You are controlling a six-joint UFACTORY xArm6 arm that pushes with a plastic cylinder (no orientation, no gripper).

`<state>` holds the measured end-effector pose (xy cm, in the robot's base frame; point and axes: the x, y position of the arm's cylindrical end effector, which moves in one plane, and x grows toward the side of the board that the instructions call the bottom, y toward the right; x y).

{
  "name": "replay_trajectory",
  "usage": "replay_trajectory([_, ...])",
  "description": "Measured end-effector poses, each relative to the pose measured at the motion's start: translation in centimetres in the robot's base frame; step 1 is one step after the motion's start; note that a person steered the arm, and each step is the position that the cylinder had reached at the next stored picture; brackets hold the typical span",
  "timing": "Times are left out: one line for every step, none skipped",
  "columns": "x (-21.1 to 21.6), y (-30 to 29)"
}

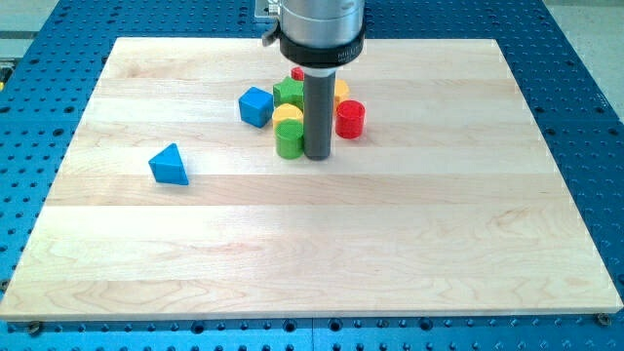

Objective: Move the green star into the red star

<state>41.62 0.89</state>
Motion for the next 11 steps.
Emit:
replay_trajectory([-0.7, -1.4])
replay_trajectory([-0.5, -5.0])
replay_trajectory([1.7, 2.2])
replay_trajectory([-1.2, 2.3])
replay_trajectory([-1.8, -0.1])
replay_trajectory([-2.3, -2.5])
replay_trajectory([-5.2, -2.6])
replay_trajectory([-7.8, -2.6])
replay_trajectory([-8.2, -2.6])
replay_trajectory([-8.1, -2.9])
replay_trajectory([-8.1, -5.2])
